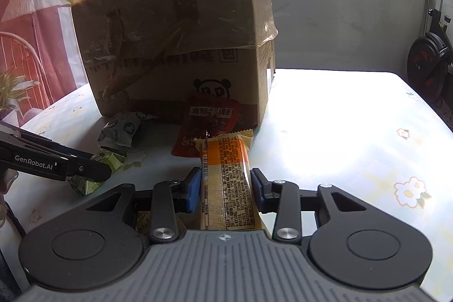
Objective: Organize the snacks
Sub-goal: 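Lift the green cake with the left tool while the right tool carries the biscuit bar, then lower both held snacks into the lined box and open both tools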
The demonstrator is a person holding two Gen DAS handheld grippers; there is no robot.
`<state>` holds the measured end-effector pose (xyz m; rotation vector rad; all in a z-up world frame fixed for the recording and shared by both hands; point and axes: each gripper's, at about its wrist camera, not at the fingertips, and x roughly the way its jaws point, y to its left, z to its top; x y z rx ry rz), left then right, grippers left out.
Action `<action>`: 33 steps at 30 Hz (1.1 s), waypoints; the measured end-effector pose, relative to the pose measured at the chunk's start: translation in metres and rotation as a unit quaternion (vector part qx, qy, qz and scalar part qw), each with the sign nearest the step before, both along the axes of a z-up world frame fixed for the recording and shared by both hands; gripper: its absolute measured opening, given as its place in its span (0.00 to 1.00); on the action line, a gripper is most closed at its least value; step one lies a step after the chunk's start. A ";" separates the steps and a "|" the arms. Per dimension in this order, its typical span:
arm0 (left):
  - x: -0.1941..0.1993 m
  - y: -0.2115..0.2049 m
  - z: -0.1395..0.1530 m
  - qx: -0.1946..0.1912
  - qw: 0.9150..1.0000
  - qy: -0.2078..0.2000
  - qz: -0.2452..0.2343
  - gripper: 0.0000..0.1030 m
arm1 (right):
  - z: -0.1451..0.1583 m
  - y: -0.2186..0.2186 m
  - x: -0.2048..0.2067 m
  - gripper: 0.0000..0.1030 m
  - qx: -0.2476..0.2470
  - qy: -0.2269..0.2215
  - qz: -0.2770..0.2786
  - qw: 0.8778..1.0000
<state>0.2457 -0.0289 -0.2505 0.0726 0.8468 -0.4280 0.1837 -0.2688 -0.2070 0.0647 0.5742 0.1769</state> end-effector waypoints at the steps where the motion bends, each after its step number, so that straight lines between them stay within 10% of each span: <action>1: -0.001 0.001 0.001 -0.002 1.000 0.000 0.001 0.38 | 0.000 0.000 0.000 0.38 0.000 0.000 0.000 1.000; 21: -0.008 0.039 0.058 -0.045 0.995 -0.083 0.019 0.38 | 0.013 0.000 -0.007 0.38 0.008 -0.001 -0.021 1.000; 33: 0.020 0.054 0.177 -0.088 0.968 -0.235 -0.001 0.38 | 0.143 -0.007 0.009 0.38 0.035 -0.152 -0.010 0.988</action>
